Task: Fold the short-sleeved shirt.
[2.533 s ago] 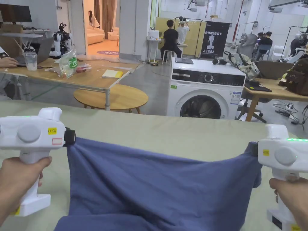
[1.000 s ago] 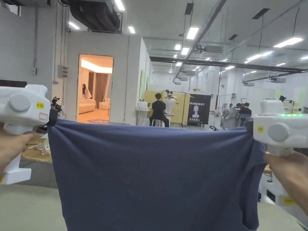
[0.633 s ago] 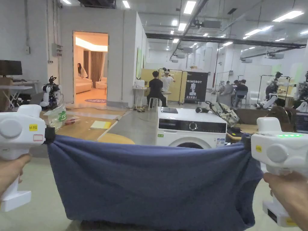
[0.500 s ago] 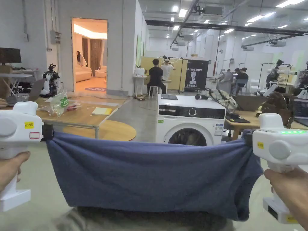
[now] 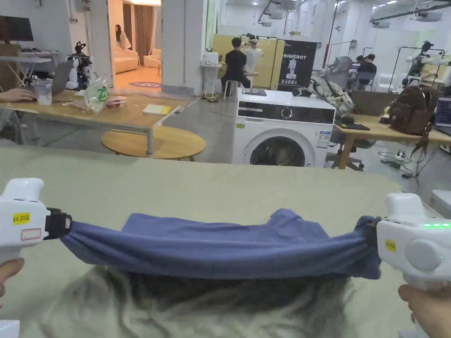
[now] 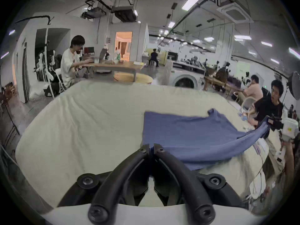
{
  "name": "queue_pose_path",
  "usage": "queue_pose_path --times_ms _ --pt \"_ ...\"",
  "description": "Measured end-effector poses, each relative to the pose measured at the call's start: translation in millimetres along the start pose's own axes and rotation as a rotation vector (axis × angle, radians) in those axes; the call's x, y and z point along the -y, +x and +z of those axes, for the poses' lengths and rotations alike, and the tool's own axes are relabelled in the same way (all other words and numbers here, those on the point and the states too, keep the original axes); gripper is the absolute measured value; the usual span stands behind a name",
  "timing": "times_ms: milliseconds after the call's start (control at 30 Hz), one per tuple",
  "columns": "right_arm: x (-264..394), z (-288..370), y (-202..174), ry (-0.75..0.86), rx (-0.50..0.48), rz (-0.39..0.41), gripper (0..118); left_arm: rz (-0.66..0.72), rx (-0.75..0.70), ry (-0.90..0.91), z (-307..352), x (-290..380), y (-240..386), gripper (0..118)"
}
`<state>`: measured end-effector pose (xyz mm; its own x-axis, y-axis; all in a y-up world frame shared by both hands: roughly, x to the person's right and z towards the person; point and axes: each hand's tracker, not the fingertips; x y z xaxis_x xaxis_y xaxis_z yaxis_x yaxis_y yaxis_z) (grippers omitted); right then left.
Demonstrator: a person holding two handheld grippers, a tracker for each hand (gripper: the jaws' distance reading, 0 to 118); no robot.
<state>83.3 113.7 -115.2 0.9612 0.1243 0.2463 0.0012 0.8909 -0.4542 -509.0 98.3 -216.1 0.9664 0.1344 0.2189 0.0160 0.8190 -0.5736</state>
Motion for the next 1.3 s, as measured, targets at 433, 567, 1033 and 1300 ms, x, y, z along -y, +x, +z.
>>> queue_pose_path --times_ms 433,567,1033,1300 --pt "113.4 -27.6 -2.7 -0.395 -0.032 0.080 0 0.052 -0.025 -0.382 -37.8 98.0 -14.7 0" --pt "138.3 -41.9 -1.3 -0.486 -0.030 0.090 0 0.052 -0.040 -0.438 -50.6 113.9 -14.0 0" --pt "121.8 -24.6 -9.6 -0.409 0.013 0.068 54 0.081 -0.071 -0.318 -42.8 96.4 -2.9 30" --pt "88.8 -9.4 -33.3 -0.122 0.094 -0.008 57 -0.013 -0.037 -0.031 -31.1 64.5 37.3 33"
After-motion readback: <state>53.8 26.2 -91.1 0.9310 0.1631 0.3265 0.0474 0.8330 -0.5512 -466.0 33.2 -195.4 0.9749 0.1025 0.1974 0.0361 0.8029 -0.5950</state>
